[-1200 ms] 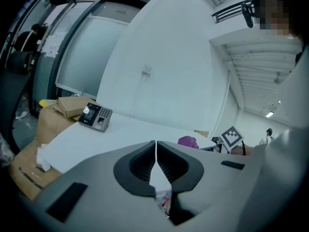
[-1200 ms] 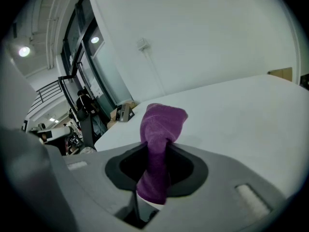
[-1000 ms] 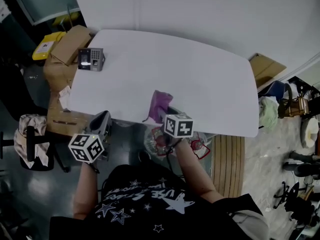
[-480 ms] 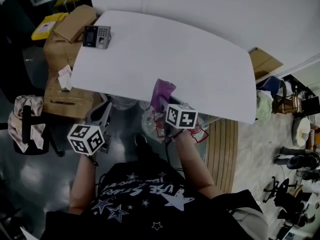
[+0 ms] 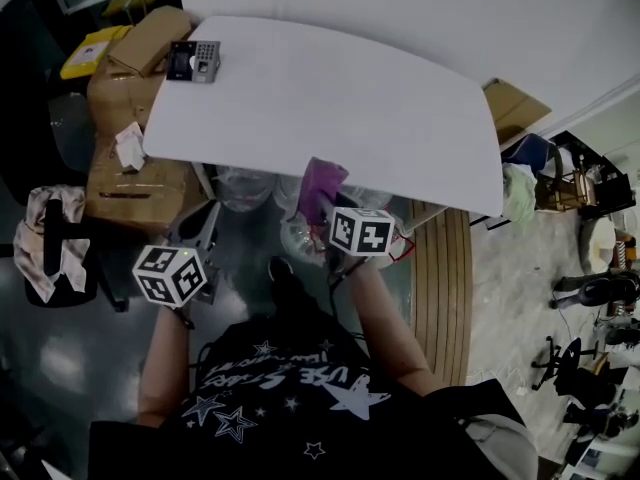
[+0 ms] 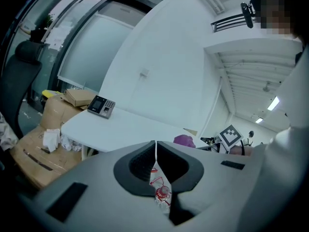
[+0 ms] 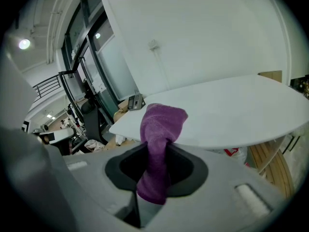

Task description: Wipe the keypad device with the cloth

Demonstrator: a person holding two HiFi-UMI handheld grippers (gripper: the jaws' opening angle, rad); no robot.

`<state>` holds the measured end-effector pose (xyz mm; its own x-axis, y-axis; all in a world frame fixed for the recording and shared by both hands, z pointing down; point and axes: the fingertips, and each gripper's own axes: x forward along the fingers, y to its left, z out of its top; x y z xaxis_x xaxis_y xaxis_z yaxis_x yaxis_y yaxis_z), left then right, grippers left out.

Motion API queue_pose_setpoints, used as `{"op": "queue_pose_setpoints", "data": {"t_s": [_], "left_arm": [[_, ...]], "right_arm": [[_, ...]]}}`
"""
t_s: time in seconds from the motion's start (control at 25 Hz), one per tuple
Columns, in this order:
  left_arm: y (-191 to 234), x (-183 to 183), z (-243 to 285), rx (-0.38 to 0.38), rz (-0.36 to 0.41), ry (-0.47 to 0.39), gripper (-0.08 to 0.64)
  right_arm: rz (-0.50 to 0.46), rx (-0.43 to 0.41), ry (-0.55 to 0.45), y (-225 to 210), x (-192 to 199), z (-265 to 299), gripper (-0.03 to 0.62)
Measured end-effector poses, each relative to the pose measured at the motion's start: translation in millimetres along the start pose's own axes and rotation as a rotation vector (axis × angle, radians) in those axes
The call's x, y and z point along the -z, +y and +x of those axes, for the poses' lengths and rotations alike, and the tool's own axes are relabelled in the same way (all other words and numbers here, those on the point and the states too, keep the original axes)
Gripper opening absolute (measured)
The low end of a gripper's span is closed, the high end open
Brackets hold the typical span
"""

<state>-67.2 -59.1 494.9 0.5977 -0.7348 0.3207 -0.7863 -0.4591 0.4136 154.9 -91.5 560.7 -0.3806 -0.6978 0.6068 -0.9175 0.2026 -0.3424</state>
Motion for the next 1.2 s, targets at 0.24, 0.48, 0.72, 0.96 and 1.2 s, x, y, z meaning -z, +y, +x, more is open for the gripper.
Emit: {"op": "queue_pose_setpoints", "data": {"t_s": [0.24, 0.48, 0.72, 0.96, 1.2], "left_arm": [[-22.4, 12.4, -31.0, 0.020, 0.016, -0.018, 0.017], [-41.4, 27.2, -60.9, 0.043, 0.035, -0.026, 0.017], [-64.5, 40.9, -83.0, 0.073, 0.046, -0.033, 0.017], [-84.4, 53.3, -92.9, 0.108, 0.059, -0.030, 0.017], [-106.4, 66.6, -94.1, 0.134, 0.062, -0.020, 0.017]], "right_arm": [[-0.011, 0.017, -0.021, 6.0, 20.7, -39.9, 0.097], [-0.020, 0.021, -0.044, 18.0, 46.0, -73.4, 0.097], [-0.024, 0.023, -0.051, 27.8, 73.3, -108.7, 0.097], [-0.023, 0.050, -0.054, 26.7, 93.5, -140.3, 0.097], [-0.025, 0.070, -0.051, 16.9, 111.2, -168.6, 0.097]]}}
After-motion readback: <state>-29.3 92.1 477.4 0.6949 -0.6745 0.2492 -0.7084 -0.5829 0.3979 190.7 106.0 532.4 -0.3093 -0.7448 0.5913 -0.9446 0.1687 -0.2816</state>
